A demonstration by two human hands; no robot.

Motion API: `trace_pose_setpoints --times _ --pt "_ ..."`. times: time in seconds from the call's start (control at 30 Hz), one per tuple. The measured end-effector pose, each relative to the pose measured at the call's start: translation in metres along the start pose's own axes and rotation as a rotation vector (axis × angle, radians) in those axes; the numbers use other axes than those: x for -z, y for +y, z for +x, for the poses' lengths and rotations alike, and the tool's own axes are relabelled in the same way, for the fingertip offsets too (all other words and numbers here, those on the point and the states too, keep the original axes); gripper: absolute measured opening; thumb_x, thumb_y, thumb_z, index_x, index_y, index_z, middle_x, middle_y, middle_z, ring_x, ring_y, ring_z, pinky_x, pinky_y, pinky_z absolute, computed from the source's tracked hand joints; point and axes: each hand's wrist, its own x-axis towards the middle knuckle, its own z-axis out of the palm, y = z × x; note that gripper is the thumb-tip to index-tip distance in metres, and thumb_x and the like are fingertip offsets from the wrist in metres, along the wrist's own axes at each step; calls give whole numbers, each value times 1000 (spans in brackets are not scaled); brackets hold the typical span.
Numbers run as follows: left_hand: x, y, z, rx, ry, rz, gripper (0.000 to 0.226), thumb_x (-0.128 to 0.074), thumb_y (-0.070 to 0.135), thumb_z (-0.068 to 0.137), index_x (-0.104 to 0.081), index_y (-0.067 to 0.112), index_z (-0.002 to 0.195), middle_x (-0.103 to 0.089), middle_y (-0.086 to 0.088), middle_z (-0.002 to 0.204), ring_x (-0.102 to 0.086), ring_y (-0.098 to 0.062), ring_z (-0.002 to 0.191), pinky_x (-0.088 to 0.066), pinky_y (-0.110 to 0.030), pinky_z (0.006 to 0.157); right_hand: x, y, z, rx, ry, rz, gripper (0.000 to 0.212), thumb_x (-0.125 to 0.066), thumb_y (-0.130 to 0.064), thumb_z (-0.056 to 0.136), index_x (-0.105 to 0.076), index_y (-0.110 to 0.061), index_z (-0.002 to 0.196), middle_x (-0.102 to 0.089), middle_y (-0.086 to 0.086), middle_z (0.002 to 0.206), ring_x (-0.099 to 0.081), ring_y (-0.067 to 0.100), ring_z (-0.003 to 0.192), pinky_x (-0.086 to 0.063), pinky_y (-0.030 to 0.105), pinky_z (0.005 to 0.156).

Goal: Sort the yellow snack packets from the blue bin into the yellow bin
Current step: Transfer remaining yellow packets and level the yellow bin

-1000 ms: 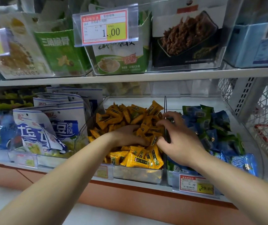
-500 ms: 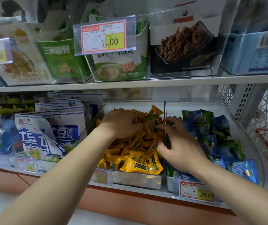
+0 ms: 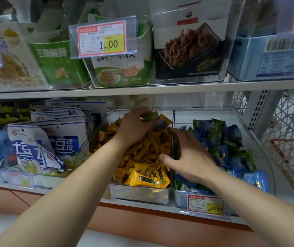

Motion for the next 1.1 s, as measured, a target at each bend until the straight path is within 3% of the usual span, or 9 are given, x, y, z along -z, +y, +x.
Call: trace_pose_setpoints --times 0.13,0.2,0.27,0.43,0.6,0.73,0.87,1.0,1.1 --pt "23 14 -29 52 20 -252 24 -78 32 82 -70 28 104 -72 15 97 -67 -1 94 -51 -20 83 17 -15 7 -8 89 212 84 -45 -78 73 -26 -40 146 -21 -18 144 -24 12 138 -32 34 109" --pt "22 25 -44 103 -6 -432 27 -81 31 77 -70 25 100 -77 7 93 -72 -11 89 -57 -31 82 23 -25 9 7 98 390 60 -51 -64 85 -35 -45 141 -45 -13 138 -41 9 129 -39 30 103" --pt "22 32 -54 115 -20 -505 27 -82 29 77 -69 24 101 -77 8 90 -73 -9 84 -57 -25 73 29 -32 8 29 98 496 35 -58 -43 94 -50 -40 128 -65 -11 117 -61 10 109 -51 32 92" --pt "45 13 -83 112 -23 -12 29 -70 41 87 -66 29 113 -71 14 107 -64 -5 99 -51 -22 82 53 -12 -1 -56 267 119 23 -53 -39 95 -50 -42 117 -68 -4 92 -60 15 73 -48 28 60" --pt "51 -22 -134 64 -156 419 69 -41 75 84 -51 31 137 -57 8 133 -51 -15 122 -49 -36 95 63 10 -15 -180 148 -406 48 -50 -42 95 -48 -32 142 -52 7 138 -53 35 117 -47 43 94" --pt "50 -42 -150 -12 -132 515 51 -42 65 92 -56 35 131 -57 12 129 -43 -10 128 -48 -33 93 59 -25 -12 28 132 -265 42 -52 -46 90 -60 -32 129 -61 -4 128 -57 20 111 -47 32 83" --pt "45 -52 -155 -52 -58 475 35 -48 53 96 -62 37 123 -60 15 126 -42 -7 130 -48 -30 95 28 -76 18 261 -268 -17 34 -50 -38 94 -61 -37 127 -61 -16 129 -55 3 116 -47 28 96" --pt "46 -60 -152 -36 -58 401 34 -51 53 95 -65 36 120 -61 17 123 -40 -7 132 -47 -34 98 -10 -109 65 107 -816 -64 32 -43 -29 102 -63 -27 127 -58 -7 135 -52 10 120 -37 30 105" --pt "45 -65 -150 -20 -58 345 34 -51 53 94 -67 37 119 -61 19 123 -36 -4 133 -48 -34 98 -33 -115 82 -57 -1026 -138 26 -42 -36 101 -66 -25 102 -65 -3 107 -59 11 96 -44 28 91"
